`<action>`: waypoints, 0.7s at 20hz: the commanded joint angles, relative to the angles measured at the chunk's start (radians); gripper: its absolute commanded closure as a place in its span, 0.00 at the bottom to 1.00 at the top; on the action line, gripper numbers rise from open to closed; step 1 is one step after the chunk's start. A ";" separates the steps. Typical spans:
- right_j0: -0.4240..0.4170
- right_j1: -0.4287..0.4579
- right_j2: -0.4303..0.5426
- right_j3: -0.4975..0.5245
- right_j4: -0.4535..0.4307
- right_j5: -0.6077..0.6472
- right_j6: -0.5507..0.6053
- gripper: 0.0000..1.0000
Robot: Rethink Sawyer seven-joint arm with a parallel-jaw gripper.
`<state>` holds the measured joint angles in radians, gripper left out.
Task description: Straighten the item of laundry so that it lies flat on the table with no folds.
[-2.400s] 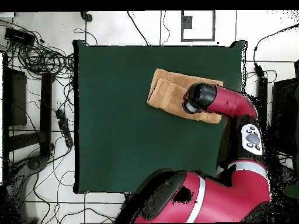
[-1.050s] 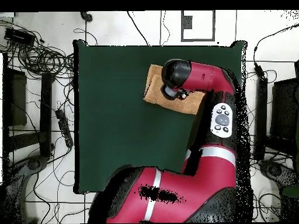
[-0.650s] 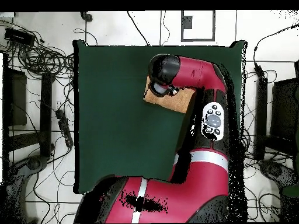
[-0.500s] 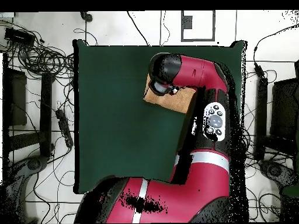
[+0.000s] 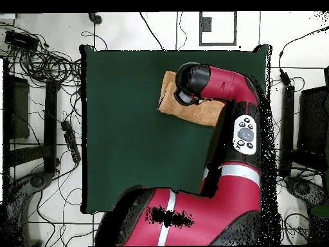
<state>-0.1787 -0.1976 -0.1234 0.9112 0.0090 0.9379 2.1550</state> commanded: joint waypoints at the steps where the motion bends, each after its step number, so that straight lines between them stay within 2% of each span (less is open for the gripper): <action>1: 0.011 0.148 0.073 0.026 0.013 -0.127 0.158 0.00; 8: 0.057 0.183 0.028 -0.035 0.033 -0.105 0.236 0.00; 14: 0.068 0.191 0.015 -0.053 0.049 -0.097 0.247 0.00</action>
<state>-0.1581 -0.0978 -0.1603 0.8514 0.0164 0.8546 2.1550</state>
